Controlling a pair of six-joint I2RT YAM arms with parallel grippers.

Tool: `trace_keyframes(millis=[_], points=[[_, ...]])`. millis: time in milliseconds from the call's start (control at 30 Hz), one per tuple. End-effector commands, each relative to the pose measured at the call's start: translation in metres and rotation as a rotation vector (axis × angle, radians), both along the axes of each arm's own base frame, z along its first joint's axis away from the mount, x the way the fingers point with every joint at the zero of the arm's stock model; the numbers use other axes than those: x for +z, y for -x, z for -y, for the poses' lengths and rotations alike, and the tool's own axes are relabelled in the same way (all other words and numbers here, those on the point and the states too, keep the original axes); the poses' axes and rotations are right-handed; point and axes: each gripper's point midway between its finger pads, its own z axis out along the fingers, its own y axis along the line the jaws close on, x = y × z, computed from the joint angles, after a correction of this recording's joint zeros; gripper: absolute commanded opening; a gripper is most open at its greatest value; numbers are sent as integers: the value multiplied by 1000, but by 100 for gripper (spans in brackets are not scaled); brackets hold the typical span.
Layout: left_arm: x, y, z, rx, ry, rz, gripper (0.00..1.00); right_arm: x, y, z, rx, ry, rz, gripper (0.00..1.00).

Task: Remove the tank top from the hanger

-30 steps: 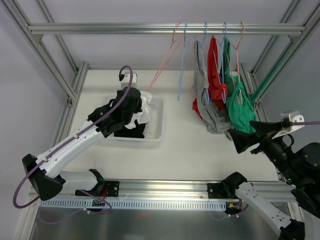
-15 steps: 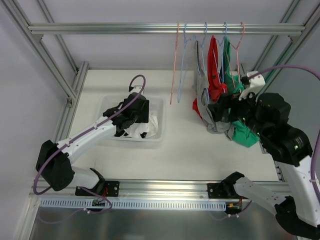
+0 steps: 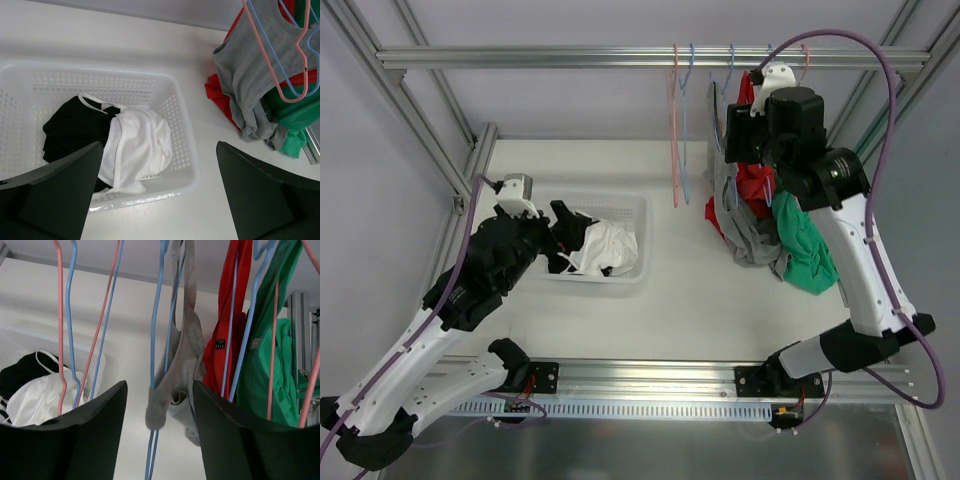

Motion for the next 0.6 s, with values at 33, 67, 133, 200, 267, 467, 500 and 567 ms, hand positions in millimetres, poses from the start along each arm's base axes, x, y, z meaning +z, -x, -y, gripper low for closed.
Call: trace_keyframes(millis=[33, 67, 133, 200, 267, 467, 500, 567], points=[[-29, 18, 9, -98, -28, -85, 99, 20, -38, 4, -54, 38, 62, 57], [-31, 21, 10, -114, -25, -94, 99, 18, -46, 5, -63, 41, 56, 56], [-34, 26, 12, -138, -20, -104, 99, 10, -64, -2, -56, 34, 34, 55], [-39, 30, 12, -151, -27, -120, 99, 2, -74, -4, -60, 33, 17, 44], [-41, 32, 11, -157, -33, -123, 99, -5, -83, -8, -69, 24, 4, 34], [-46, 36, 12, -176, -46, -141, 99, 3, -84, -9, -105, -46, 24, 7], [-48, 36, 13, -180, -49, -149, 99, 10, -84, -9, -113, -69, 47, 3], [-48, 36, 15, -187, -48, -151, 99, 20, -78, -5, -135, -119, 79, 0]])
